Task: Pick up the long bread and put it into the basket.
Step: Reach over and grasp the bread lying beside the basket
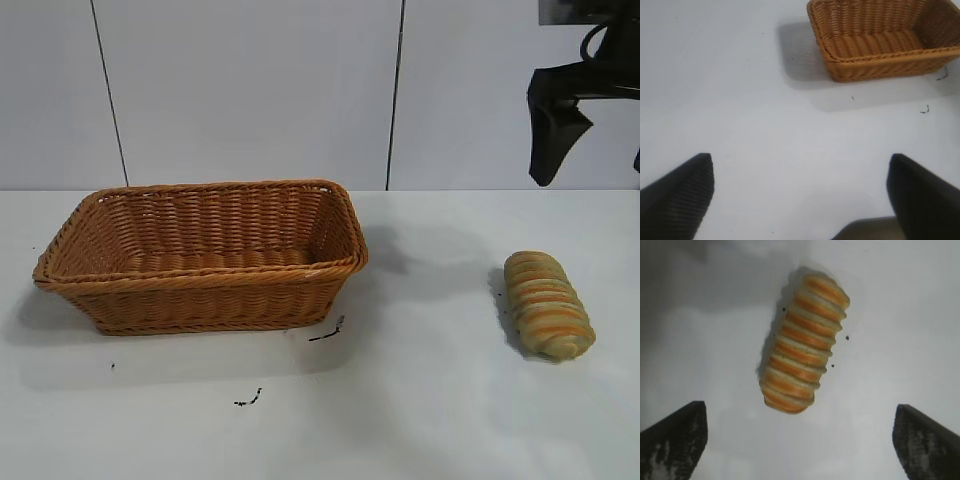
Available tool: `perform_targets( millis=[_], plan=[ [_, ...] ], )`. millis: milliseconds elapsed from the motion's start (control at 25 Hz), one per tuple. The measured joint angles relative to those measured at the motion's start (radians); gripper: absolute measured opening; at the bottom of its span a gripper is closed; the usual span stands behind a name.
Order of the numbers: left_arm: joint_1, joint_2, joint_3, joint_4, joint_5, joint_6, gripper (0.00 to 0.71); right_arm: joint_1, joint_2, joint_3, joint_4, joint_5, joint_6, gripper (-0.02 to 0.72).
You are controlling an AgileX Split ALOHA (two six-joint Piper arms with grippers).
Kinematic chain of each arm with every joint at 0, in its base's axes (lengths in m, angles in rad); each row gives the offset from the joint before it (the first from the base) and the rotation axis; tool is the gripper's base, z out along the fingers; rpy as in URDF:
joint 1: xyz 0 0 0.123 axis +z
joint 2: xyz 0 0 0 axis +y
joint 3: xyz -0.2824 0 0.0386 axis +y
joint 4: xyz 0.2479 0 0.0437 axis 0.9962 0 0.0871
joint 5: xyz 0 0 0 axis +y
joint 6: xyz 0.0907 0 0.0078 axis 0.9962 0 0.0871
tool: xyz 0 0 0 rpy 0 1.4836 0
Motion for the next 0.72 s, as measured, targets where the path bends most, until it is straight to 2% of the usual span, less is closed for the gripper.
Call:
perform_targets(
  millis=[240, 560, 720],
  plan=[
    [0.0, 0.0, 0.0, 0.0, 0.0, 0.0, 0.692, 0.0, 0.124, -0.003, -0.004, -0.055, 0.042, 0.689],
    [0.0, 0.0, 0.0, 0.0, 0.0, 0.0, 0.692, 0.0, 0.203, -0.003, -0.003, -0.119, 0.048, 0.689],
    [0.0, 0.0, 0.0, 0.0, 0.0, 0.0, 0.692, 0.0, 0.224, -0.003, -0.003, -0.127, 0.048, 0.689]
  ],
)
